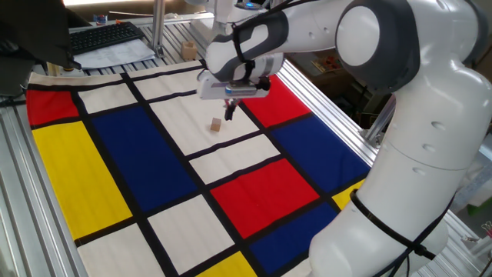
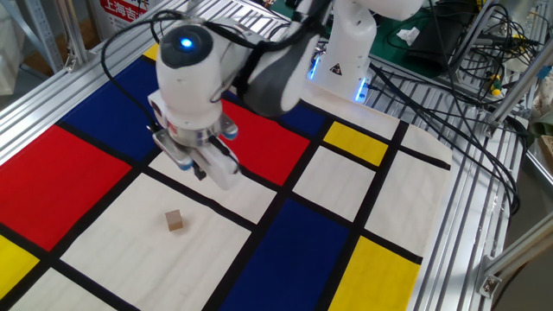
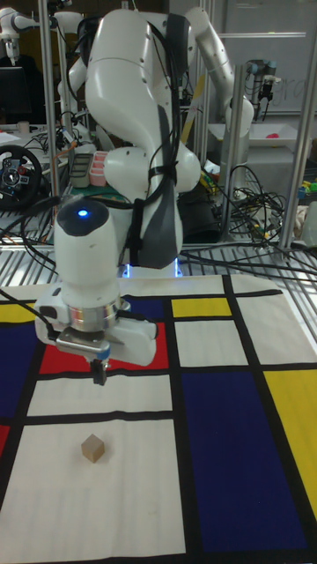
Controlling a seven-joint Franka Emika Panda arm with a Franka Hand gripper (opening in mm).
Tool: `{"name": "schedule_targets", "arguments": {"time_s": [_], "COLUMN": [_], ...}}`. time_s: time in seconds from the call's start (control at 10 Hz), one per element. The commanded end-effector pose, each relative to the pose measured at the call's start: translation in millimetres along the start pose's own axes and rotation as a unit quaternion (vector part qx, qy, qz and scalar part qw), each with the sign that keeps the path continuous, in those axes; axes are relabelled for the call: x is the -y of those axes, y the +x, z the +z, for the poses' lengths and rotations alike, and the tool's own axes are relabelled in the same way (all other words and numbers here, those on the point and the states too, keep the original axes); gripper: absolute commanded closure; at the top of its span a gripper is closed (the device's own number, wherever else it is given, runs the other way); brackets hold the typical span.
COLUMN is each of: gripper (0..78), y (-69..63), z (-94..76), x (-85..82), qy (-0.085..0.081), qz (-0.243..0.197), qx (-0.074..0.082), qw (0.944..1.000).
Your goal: Approach and touch the side of the small block
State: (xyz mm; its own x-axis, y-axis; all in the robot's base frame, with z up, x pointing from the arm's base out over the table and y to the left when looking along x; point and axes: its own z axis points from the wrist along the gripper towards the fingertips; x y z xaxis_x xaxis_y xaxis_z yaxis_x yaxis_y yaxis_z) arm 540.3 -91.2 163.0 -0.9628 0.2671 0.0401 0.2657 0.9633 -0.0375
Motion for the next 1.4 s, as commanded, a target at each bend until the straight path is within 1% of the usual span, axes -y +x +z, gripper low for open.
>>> {"name": "schedule_targets", "arguments": {"time_s": [0.1, 0.2, 0.4, 0.5, 0.6, 0.9, 1.0, 1.1, 1.2, 1.3, 1.4], "gripper": [77.6, 77.6, 77.6, 77.6, 77.6, 77.6, 77.6, 77.6, 77.6, 77.6, 77.6], "y": [-3.5, -3.8, -4.4, -4.8, -5.0, -5.7, -4.9, -4.9, 3.2, 3.2, 3.2], "z": [6.3, 5.9, 3.9, 2.3, 2.2, 1.6, 2.4, 2.4, 8.6, 8.6, 8.6], "x": [14.6, 14.3, 10.4, 7.2, 7.2, 7.5, 7.6, 7.6, 6.6, 6.6, 6.6], "qy": [0.000, 0.000, -0.001, -0.003, 0.000, -0.001, -0.003, -0.003, -0.009, -0.012, -0.013], "qz": [0.009, 0.007, 0.016, 0.041, 0.050, 0.046, 0.045, 0.045, 0.023, -0.002, -0.014], "qx": [0.021, 0.022, 0.023, 0.021, 0.024, 0.026, 0.035, 0.035, 0.056, 0.055, 0.047], "qw": [0.9997, 0.9997, 0.9996, 0.9989, 0.9984, 0.9986, 0.9983, 0.9983, 0.9981, 0.9984, 0.9987]}}
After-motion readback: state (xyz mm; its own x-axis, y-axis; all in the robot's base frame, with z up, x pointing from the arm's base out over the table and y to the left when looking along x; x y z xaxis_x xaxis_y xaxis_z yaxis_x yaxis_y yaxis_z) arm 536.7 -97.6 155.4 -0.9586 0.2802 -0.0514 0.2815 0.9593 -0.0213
